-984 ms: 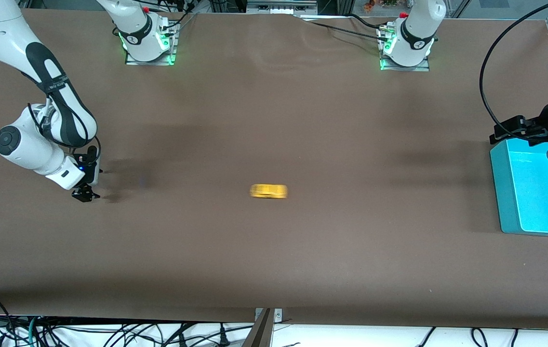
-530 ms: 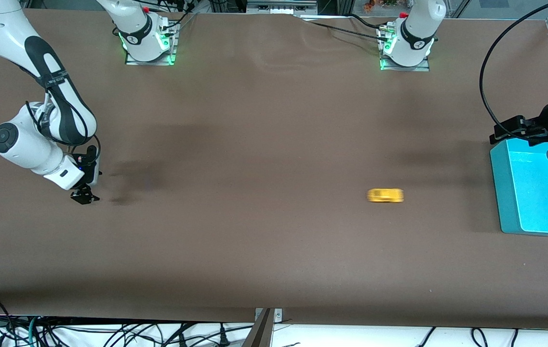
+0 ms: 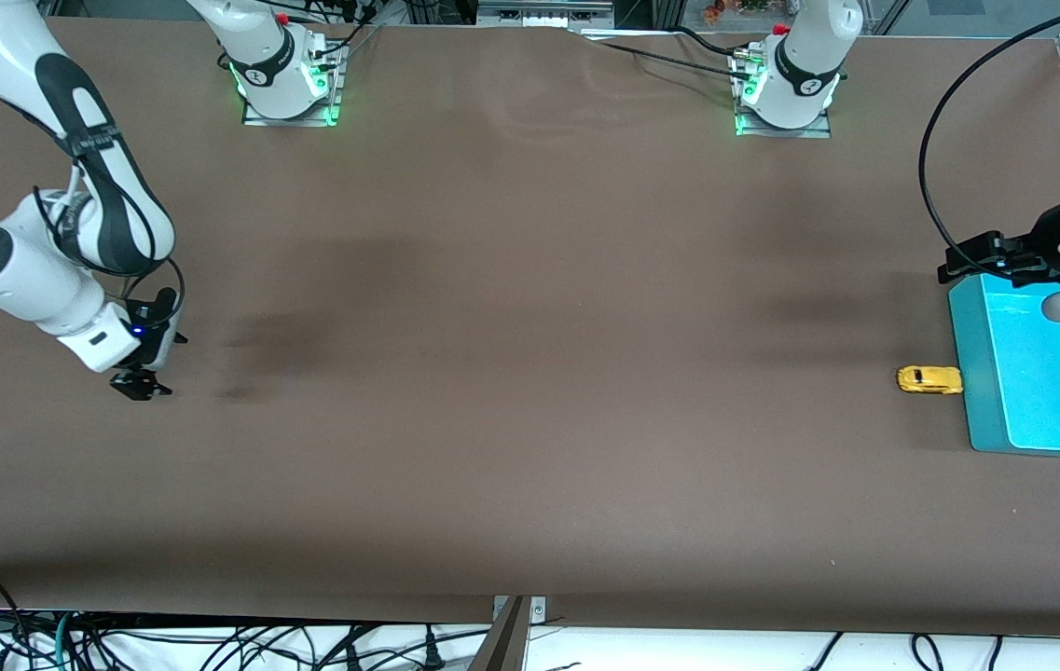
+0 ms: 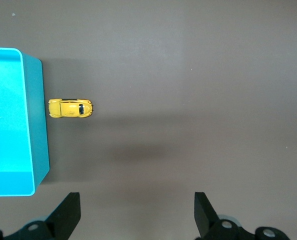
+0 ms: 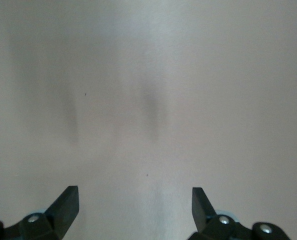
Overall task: Wind and store yellow beetle car
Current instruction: 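Retract the right gripper while the left gripper reaches the car, then lower the left gripper and close it on the yellow car, then lift the car with the left gripper and carry it over the bin, then lower the car into the turquoise bin and open the left gripper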
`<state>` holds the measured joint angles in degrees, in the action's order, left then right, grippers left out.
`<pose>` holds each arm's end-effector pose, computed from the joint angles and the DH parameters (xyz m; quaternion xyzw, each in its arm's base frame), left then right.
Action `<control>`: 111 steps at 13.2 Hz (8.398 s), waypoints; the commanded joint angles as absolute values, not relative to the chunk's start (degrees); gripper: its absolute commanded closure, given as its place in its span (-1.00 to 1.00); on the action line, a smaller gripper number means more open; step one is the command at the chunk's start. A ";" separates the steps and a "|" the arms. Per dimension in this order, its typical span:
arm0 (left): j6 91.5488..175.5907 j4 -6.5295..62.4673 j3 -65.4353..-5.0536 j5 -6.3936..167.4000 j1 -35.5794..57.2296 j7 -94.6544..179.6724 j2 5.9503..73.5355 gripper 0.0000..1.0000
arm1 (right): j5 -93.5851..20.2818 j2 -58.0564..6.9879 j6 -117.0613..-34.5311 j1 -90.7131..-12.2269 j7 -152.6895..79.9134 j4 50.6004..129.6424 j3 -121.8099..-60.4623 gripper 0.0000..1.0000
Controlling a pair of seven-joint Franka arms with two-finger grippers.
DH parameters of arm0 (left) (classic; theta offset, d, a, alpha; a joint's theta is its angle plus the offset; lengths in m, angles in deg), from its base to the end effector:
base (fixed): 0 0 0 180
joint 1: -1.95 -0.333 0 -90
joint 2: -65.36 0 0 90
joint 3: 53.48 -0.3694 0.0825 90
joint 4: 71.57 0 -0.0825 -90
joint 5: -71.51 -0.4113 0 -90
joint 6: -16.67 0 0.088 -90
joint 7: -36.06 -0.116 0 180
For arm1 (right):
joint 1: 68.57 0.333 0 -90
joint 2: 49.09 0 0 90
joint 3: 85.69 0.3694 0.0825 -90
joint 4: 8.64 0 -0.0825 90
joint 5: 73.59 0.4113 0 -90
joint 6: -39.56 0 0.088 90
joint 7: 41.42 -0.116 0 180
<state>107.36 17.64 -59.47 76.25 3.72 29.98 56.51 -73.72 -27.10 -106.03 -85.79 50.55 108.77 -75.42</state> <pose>0.6287 0.0321 0.5837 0.9973 -0.0132 -0.0606 0.0388 0.6400 -0.0830 0.2839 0.7405 0.6688 0.0616 0.0223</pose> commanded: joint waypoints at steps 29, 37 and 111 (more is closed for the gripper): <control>163.96 43.13 -58.05 68.96 -8.77 -68.69 37.69 -1.00 | -72.53 -53.66 -60.20 -80.08 -26.83 93.50 -73.56 -1.00; 169.33 43.22 -58.05 70.62 -11.67 -73.19 34.08 -1.00 | -72.88 -53.04 -60.19 -80.52 -26.66 91.82 -73.64 -1.00; 145.36 16.15 -61.13 78.45 -21.96 -91.04 22.55 -1.00 | -72.97 -51.55 -59.05 -82.19 -26.30 89.19 -76.55 -1.00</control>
